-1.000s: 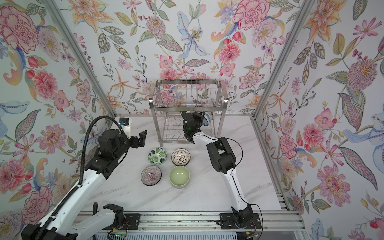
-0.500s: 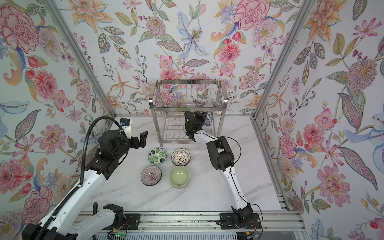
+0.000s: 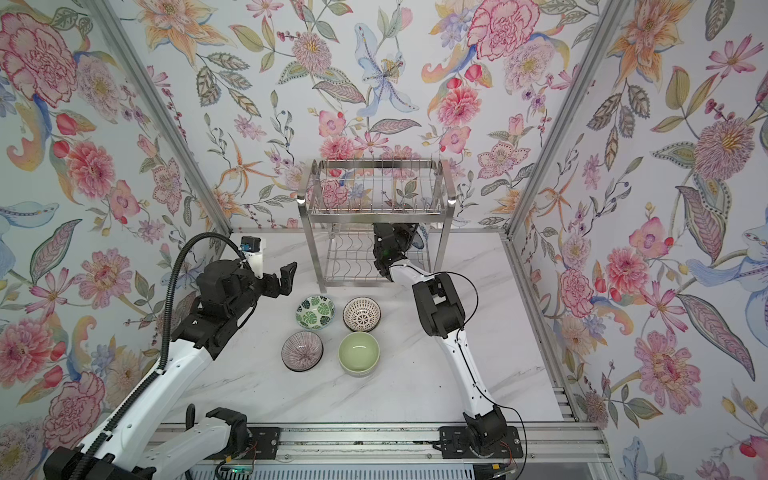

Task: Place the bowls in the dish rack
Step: 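Carry the blue bowl with the right gripper into the lower rack tier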

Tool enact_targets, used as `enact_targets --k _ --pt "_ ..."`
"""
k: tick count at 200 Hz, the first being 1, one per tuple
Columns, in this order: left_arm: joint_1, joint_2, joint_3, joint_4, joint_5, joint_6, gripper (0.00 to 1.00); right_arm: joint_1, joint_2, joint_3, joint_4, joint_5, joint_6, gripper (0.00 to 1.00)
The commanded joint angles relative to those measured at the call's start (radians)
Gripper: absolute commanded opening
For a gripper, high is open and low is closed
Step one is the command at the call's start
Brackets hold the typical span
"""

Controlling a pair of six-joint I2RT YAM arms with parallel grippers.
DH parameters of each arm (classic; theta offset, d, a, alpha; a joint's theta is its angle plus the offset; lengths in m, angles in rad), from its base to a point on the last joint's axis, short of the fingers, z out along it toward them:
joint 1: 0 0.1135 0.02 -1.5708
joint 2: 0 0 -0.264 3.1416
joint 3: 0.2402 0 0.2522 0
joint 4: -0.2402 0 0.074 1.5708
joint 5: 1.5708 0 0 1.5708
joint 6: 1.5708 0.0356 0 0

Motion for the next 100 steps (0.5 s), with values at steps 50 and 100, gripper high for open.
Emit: enact_targets --k 50,100 --pt "0.012 0.016 -0.002 0.026 0.02 0.003 0.99 -0.013 0.049 0.056 0.011 0.009 0.015 0.0" --pt "0.009 0.013 -0.002 0.022 0.02 0.005 0.99 -0.008 0.067 0.073 -0.042 0.001 0.051 0.04"
